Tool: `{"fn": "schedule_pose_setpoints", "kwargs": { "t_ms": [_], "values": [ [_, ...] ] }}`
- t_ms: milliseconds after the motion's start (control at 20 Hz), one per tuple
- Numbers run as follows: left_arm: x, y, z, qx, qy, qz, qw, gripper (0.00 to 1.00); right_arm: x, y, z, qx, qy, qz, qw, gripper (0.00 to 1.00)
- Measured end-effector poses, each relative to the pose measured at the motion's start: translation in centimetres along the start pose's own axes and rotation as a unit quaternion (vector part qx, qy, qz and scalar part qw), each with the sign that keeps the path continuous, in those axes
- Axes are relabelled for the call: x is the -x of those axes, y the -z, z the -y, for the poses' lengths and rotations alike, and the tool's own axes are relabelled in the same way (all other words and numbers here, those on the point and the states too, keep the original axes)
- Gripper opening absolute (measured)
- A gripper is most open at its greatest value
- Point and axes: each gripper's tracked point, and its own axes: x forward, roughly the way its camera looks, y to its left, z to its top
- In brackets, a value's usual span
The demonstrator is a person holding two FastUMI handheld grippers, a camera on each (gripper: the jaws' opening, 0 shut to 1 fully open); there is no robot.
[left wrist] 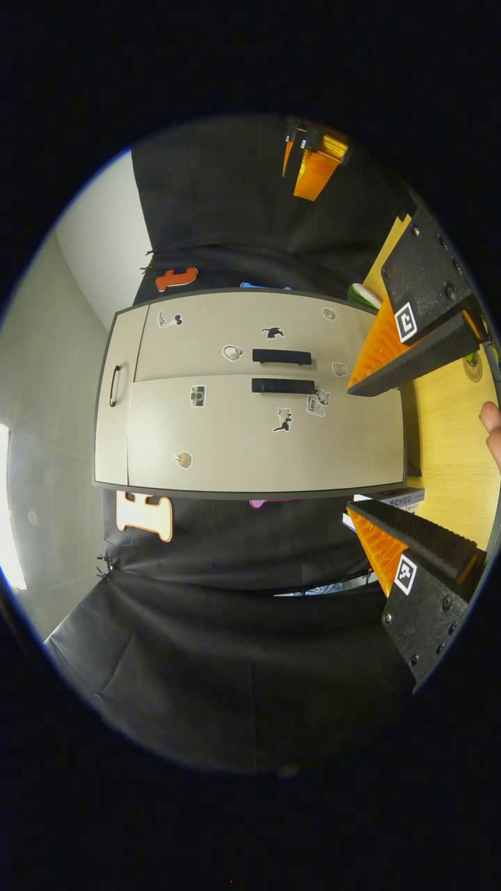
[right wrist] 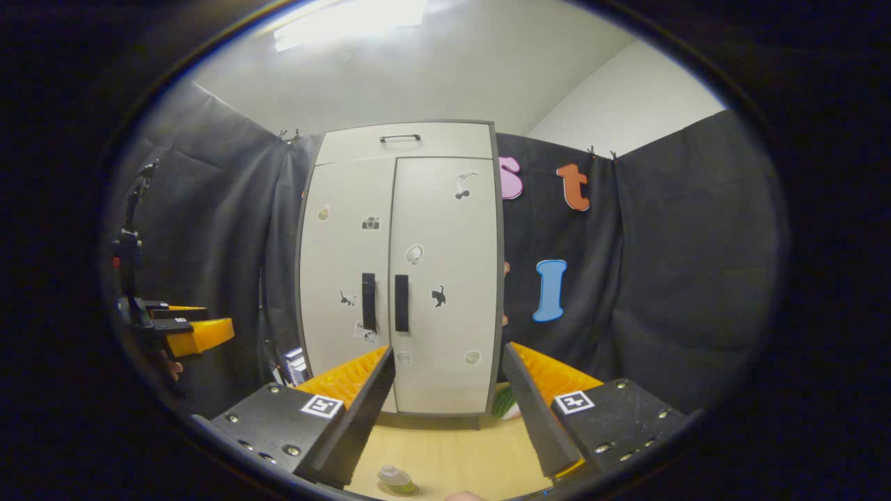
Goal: Grasp the bottle in the cabinet with the left hand and place it on the coaster, then close the right door with the right hand and the left door with the left hand.
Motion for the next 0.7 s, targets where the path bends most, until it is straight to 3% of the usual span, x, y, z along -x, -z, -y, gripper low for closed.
{"fn": "schedule_pose_setpoints", "kwargs": {
  "t_ms": [700],
  "values": [
    [1.1, 0.3, 0.7, 0.008, 0.025, 0.002, 1.0, 0.92, 1.3, -0.4, 1.6, 0.006, 0.02, 0.009, 1.0, 0.92]
  ]
}}
